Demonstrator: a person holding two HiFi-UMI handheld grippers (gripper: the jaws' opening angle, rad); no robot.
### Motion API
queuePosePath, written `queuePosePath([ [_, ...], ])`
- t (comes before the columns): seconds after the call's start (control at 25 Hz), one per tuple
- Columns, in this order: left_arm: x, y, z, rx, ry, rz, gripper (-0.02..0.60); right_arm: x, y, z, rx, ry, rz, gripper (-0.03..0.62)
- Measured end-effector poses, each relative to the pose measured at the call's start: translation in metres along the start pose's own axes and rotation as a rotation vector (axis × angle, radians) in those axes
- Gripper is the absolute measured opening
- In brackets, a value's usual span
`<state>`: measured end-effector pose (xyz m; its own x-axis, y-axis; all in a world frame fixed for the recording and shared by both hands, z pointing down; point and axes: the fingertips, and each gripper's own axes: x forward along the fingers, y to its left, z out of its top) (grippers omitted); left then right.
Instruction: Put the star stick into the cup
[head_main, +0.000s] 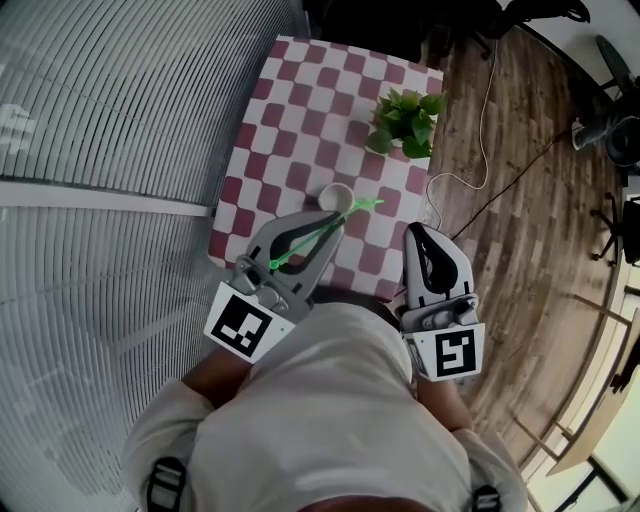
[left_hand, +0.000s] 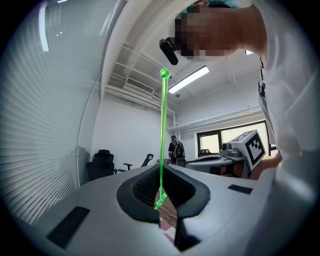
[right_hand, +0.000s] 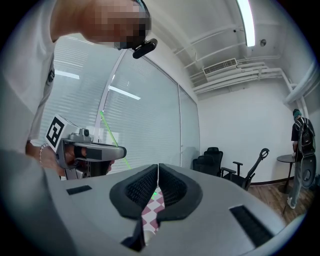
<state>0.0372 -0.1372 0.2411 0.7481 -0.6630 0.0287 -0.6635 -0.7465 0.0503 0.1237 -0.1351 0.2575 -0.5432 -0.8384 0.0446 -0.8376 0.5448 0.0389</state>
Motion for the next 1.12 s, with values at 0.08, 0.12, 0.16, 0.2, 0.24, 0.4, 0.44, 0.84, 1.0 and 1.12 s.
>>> queuePosePath([
  [0.08,-0.001,0.003,-0.002,-0.003,0.009,-0.002,0.041,0.004,0.001,0.0,0.005,0.002,0.002,0.032],
  [0.12,-0.001,0.005,-0.003,-0.005,0.012,-0.004,0.041,0.006,0.002,-0.001,0.006,0.003,0.002,0.032],
  [0.16,-0.002,0.007,-0.004,-0.009,0.014,-0.006,0.041,0.008,0.003,-0.001,0.006,0.003,0.0,0.033],
  [0.2,-0.002,0.009,-0.005,-0.013,0.018,-0.009,0.041,0.01,0.004,0.0,0.006,0.003,-0.002,0.032],
  [0.24,-0.003,0.011,-0.006,-0.017,0.023,-0.012,0.041,0.012,0.005,-0.001,0.007,0.004,-0.006,0.032],
  [0.4,-0.005,0.023,-0.015,-0.032,0.042,-0.026,0.041,0.02,0.007,-0.007,0.01,0.019,-0.026,0.032],
  [0.44,-0.005,0.026,-0.017,-0.034,0.044,-0.031,0.041,0.022,0.007,-0.009,0.011,0.022,-0.031,0.032],
  [0.84,-0.006,0.05,-0.07,-0.063,0.124,-0.063,0.041,0.041,0.009,-0.043,0.005,0.051,-0.075,0.032],
  [1.0,-0.003,0.066,-0.101,-0.058,0.166,-0.069,0.041,0.049,0.009,-0.063,0.018,0.059,-0.08,0.033],
  [1.12,-0.001,0.073,-0.124,-0.089,0.198,-0.078,0.041,0.055,0.014,-0.082,0.014,0.084,-0.073,0.032],
])
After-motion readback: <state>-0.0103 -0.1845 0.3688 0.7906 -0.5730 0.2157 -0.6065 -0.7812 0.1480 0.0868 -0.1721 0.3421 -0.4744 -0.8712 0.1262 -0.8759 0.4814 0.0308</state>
